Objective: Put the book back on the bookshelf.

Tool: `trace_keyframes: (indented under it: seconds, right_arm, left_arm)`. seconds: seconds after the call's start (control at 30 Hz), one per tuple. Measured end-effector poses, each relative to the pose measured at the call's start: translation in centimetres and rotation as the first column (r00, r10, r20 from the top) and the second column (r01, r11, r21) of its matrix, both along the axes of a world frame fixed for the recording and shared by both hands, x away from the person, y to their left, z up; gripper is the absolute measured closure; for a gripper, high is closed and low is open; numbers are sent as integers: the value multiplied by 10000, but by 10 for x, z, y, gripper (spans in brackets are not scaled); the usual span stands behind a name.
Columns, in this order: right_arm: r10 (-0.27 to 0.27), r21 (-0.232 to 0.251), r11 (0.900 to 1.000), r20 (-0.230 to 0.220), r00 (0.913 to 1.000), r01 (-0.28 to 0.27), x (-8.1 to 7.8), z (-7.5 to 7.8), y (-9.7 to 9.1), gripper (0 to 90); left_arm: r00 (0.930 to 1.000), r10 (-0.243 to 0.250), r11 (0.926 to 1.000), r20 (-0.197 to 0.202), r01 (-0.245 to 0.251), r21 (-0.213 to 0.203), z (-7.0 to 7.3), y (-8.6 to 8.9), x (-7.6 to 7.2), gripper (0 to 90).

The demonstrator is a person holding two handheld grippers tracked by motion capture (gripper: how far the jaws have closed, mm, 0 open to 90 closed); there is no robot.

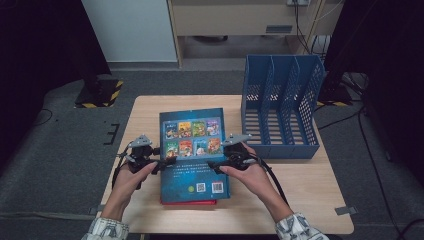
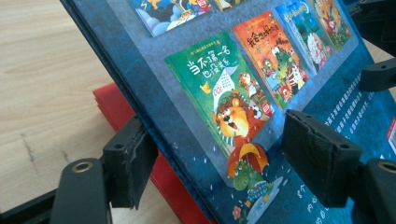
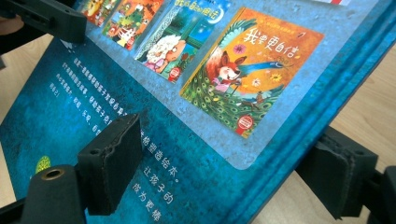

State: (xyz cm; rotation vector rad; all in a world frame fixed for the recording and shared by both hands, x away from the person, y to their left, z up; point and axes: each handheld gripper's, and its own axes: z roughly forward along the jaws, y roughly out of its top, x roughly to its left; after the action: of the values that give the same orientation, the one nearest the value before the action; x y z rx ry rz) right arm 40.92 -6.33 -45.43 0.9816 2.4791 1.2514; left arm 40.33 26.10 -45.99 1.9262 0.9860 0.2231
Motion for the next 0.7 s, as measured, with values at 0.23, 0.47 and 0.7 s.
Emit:
trace_keyframes:
  seconds: [0.23, 0.47, 0.7]
  right_arm:
    - [-137, -14, 9999, 462, 9988, 137, 11, 8, 1, 252]
    - [-291, -89, 9995, 820, 9962, 299, 15, 15, 1, 284]
    - [-198, 5, 9998, 879, 9959, 198, 12, 18, 0, 300]
  left_arm:
    - [9992, 307, 9995, 275, -307, 8, 16, 2, 24, 317]
    - [9980, 305, 9995, 560, -298, -127, 20, 5, 23, 359]
    - [9961, 710, 9975, 529, -710, -25, 25, 4, 11, 378]
